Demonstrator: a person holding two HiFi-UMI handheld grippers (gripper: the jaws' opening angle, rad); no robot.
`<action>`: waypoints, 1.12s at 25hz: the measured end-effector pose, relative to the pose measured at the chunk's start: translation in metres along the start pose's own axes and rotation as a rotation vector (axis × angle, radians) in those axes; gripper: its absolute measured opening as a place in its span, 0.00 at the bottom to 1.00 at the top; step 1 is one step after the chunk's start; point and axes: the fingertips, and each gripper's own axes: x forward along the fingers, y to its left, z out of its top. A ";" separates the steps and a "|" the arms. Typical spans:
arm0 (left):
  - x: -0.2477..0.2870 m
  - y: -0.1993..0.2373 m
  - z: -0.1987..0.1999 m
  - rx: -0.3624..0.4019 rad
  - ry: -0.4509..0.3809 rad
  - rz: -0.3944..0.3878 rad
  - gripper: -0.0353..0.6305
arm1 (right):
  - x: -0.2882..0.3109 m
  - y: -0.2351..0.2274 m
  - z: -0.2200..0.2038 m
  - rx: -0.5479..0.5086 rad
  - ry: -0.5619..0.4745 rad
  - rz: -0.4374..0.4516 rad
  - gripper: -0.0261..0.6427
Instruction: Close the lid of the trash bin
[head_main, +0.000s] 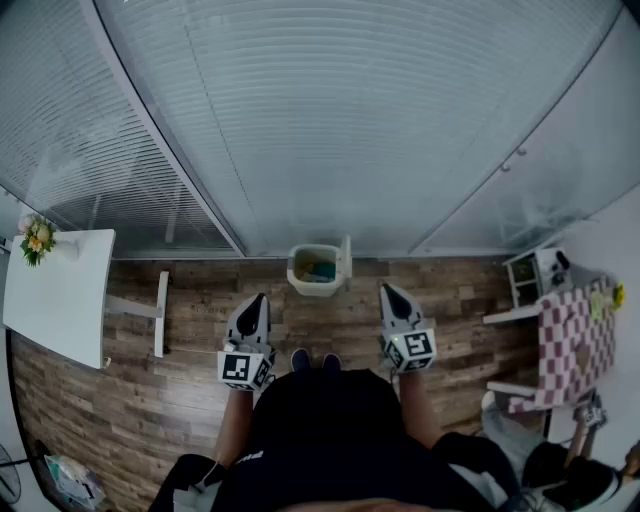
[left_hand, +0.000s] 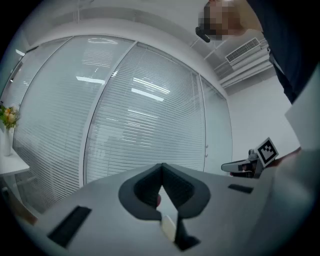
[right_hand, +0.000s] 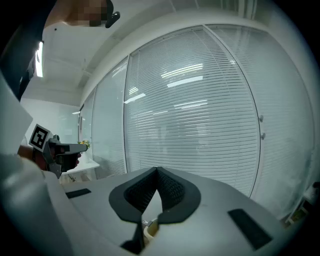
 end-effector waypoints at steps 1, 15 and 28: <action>-0.002 0.000 0.001 0.009 -0.002 -0.006 0.06 | -0.001 0.002 0.001 -0.014 -0.002 0.005 0.04; -0.008 0.011 -0.008 0.028 0.054 -0.012 0.06 | -0.007 0.009 0.004 -0.090 0.011 -0.020 0.04; -0.011 0.032 -0.009 -0.010 0.002 -0.037 0.06 | -0.005 0.027 0.016 -0.132 -0.032 -0.048 0.05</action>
